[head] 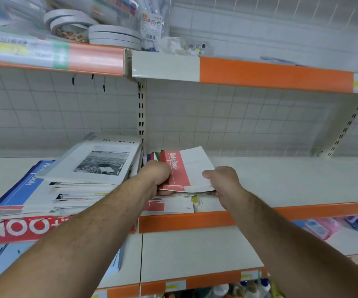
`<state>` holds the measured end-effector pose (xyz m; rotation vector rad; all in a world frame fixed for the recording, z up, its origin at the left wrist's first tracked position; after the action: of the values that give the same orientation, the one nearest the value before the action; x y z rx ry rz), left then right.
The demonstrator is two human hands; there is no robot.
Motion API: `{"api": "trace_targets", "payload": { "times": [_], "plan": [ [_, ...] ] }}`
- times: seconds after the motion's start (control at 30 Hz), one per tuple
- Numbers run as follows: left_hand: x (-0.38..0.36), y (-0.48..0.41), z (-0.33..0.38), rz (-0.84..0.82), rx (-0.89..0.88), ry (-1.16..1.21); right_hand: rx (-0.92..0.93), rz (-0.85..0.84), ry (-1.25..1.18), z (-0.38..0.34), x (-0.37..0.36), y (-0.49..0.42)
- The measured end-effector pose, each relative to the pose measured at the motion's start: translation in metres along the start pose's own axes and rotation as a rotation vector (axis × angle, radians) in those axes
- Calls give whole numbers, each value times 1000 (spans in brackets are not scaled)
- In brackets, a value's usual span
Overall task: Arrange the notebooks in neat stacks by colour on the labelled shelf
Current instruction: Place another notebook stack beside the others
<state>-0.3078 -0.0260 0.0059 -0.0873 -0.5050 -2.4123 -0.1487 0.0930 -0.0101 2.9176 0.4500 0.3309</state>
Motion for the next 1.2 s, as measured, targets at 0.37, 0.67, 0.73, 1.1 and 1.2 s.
{"api": "trace_targets", "payload": {
  "times": [0.37, 0.67, 0.73, 1.1, 1.2],
  "plan": [
    [10, -7, -17, -54, -24, 74, -81, 102, -12, 17, 25, 20],
    [14, 18, -26, -72, 14, 135, -75, -27, 17, 16, 21, 40],
    [15, 25, -26, -36, 4, 149, -46, 24, -10, 15, 27, 35],
    [5, 79, -46, 262, 16, 114, -33, 190, -153, 22, 98, 24],
    [-2, 99, -50, 320, 21, 118, 22, 171, -157, 21, 107, 28]
  ]
}}
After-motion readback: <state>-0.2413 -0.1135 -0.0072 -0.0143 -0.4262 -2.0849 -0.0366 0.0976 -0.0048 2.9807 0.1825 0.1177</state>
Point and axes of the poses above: each hand's wrist, its own y-axis away from the middle knuckle, its own x-axis out of the back of the hand, z = x × y, the point moved 6 cm from there along -y, towards the middle knuckle, and after that the axes turned 2 degrees about -x, right-handed, at the moved point
